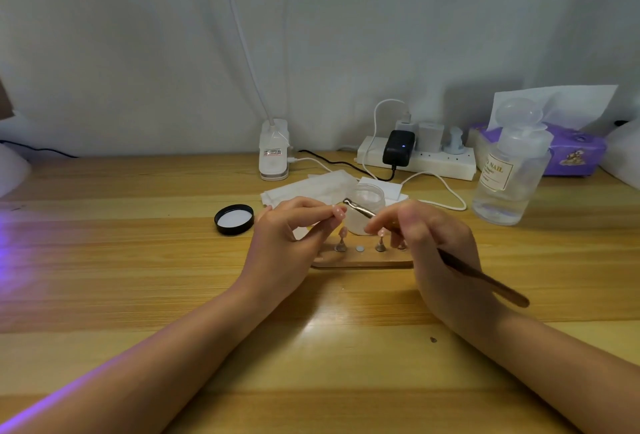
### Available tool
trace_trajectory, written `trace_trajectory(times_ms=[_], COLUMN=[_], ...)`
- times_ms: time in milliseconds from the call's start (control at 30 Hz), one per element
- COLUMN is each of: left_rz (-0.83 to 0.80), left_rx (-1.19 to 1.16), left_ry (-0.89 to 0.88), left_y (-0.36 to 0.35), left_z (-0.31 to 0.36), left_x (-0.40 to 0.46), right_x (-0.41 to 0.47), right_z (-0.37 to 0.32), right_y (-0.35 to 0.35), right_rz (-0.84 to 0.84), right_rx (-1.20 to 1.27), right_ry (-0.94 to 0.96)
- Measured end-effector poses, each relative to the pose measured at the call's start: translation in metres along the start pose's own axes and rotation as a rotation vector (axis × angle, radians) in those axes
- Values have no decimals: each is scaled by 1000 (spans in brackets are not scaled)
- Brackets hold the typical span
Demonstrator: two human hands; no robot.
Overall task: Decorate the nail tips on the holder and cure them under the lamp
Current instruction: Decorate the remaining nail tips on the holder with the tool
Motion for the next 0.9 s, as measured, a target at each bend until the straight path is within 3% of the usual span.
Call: trace_trajectory(times_ms=[167,300,567,733,900], left_rz=[2,0,-1,-9,0], left_rx=[31,39,61,48,78], left_ry=[-8,-4,-29,-17,-43], left_y=[0,1,2,2,2], left_z=[-2,-3,-3,1,-2], left_x=[-1,-1,-1,0,-1], right_x=[1,-3,1,-3,1], right_z=[2,5,4,5,3], right_y=[-4,4,-2,4,-1], right_rz=[-74,-22,-85,-29,-50], right_rx=[7,122,54,158,17], right_ry=[-31,-51,-56,-33,-54])
Point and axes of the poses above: each hand's wrist, its own x-axis towards the middle knuckle, its own y-axis out of the back of the hand, z = x × y, the point moved 5 cm from there along x, towards the middle knuckle, and after that the axes turned 13 degrees about -y, right-handed, at the moved point
